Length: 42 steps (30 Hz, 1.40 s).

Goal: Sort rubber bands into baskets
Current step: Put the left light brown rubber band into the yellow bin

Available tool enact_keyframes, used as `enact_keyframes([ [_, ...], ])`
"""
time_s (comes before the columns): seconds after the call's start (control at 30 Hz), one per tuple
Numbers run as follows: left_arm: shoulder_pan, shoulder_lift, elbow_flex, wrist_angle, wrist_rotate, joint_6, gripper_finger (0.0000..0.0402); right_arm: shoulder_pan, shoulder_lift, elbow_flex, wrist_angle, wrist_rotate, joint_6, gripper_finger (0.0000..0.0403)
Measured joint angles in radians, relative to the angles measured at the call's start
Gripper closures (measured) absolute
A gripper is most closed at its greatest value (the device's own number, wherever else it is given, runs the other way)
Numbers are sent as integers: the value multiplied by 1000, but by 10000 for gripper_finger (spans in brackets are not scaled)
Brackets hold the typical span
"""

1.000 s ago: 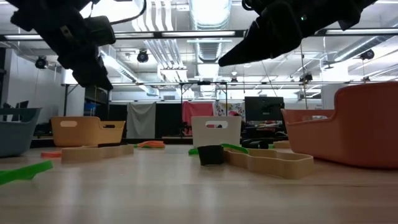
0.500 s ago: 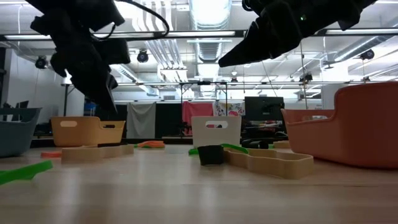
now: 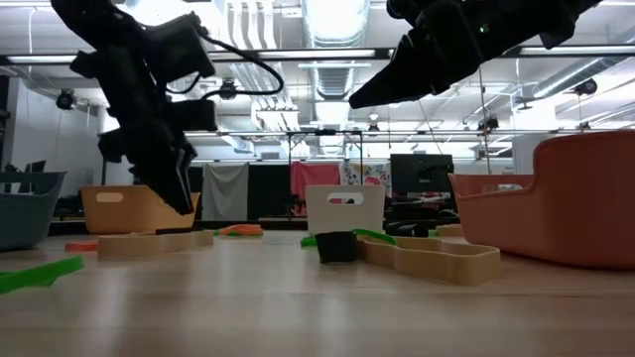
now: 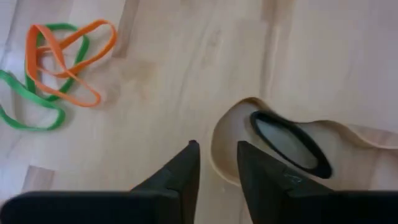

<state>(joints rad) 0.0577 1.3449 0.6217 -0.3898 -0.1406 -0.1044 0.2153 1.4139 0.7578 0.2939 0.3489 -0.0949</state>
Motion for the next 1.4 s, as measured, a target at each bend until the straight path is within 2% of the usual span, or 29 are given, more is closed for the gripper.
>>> enact_keyframes([
  [0.17, 14, 51, 0, 6, 0, 22, 279, 0, 0, -1, -2, 0, 16, 337],
  [0.37, 15, 113, -1, 32, 0, 42, 287, 0, 0, -2, -3, 0, 17, 343],
  [0.5, 14, 141, 0, 46, 4, 49, 314, 0, 0, -2, -3, 0, 17, 343],
  [0.63, 13, 146, 1, 49, 12, 49, 364, 0, 0, -2, -2, 0, 17, 340],
  [0.73, 14, 135, 0, 49, 9, 48, 395, 0, 0, -2, -2, 0, 17, 339],
  [1.1, 15, 45, 3, 37, -11, 70, 401, 0, 0, -2, -5, 0, 17, 341],
  [1.4, 15, -91, 76, -58, -35, 120, 402, 0, 0, -3, -5, 0, 17, 340],
])
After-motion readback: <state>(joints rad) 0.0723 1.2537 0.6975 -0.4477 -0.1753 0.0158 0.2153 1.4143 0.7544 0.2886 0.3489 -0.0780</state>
